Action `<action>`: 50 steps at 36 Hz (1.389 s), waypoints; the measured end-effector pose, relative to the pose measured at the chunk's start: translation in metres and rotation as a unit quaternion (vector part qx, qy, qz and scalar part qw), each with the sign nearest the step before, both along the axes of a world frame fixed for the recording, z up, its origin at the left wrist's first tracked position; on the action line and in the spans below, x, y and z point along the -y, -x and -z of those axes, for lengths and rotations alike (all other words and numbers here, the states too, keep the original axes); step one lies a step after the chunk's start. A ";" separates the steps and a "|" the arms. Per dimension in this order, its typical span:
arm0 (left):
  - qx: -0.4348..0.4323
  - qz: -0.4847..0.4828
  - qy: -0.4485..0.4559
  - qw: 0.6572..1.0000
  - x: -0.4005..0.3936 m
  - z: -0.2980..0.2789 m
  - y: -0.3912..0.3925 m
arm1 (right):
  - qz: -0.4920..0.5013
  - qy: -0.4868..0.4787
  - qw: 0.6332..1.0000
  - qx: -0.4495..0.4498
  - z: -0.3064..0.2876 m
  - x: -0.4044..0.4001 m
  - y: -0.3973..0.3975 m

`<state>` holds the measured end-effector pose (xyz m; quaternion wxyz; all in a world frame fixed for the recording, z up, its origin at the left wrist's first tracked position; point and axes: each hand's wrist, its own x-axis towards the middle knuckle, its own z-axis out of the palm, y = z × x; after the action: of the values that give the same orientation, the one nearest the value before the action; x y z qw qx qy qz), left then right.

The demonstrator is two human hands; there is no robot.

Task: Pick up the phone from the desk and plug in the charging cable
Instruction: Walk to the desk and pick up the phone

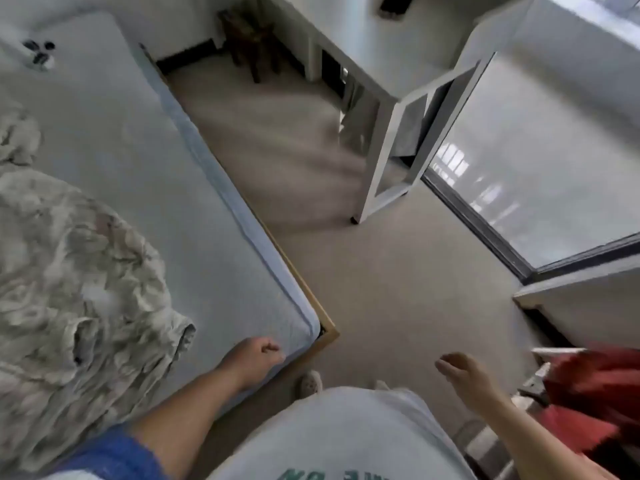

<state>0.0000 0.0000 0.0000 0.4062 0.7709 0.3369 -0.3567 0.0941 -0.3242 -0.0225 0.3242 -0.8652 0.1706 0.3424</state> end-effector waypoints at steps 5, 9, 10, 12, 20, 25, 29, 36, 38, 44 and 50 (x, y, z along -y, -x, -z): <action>-0.050 -0.024 -0.012 0.998 -0.004 0.021 -0.004 | -0.151 0.124 0.969 -0.150 0.032 0.028 0.000; -0.082 -0.035 -0.028 0.996 -0.001 0.031 -0.016 | -0.180 0.124 0.964 -0.150 0.045 0.030 -0.037; -0.089 -0.039 -0.033 0.995 0.000 0.034 -0.023 | -0.189 0.119 0.963 -0.150 0.049 0.029 -0.051; -0.103 -0.051 -0.047 0.992 0.005 0.037 -0.040 | -0.219 0.111 0.958 -0.147 0.054 0.027 -0.080; -0.063 -0.158 -0.021 0.985 0.044 0.032 -0.139 | -0.338 0.128 0.920 -0.150 0.044 0.027 -0.230; -0.026 -0.181 0.004 0.983 0.054 0.020 -0.188 | -0.338 0.167 0.921 -0.100 0.037 0.024 -0.316; -0.039 -0.198 0.000 0.979 0.039 0.020 -0.199 | -0.356 0.187 0.912 -0.083 0.043 0.001 -0.361; -0.046 -0.286 0.003 0.957 -0.020 0.032 -0.216 | -0.367 0.163 0.909 -0.112 0.035 -0.081 -0.388; -0.049 -0.291 -0.005 0.956 -0.042 0.035 -0.230 | -0.382 0.164 0.901 -0.120 0.032 -0.109 -0.392; -0.034 -0.238 -0.017 0.970 -0.138 0.030 -0.290 | -0.383 0.160 0.902 -0.115 0.011 -0.197 -0.421; -0.011 -0.199 -0.044 0.979 -0.243 0.003 -0.351 | -0.405 0.138 0.900 -0.078 -0.003 -0.278 -0.451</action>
<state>0.3508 0.2426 -0.0032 0.4313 0.7014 0.5033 -0.2619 0.5455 -0.0463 -0.0193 0.0204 -0.8663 -0.1246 0.4833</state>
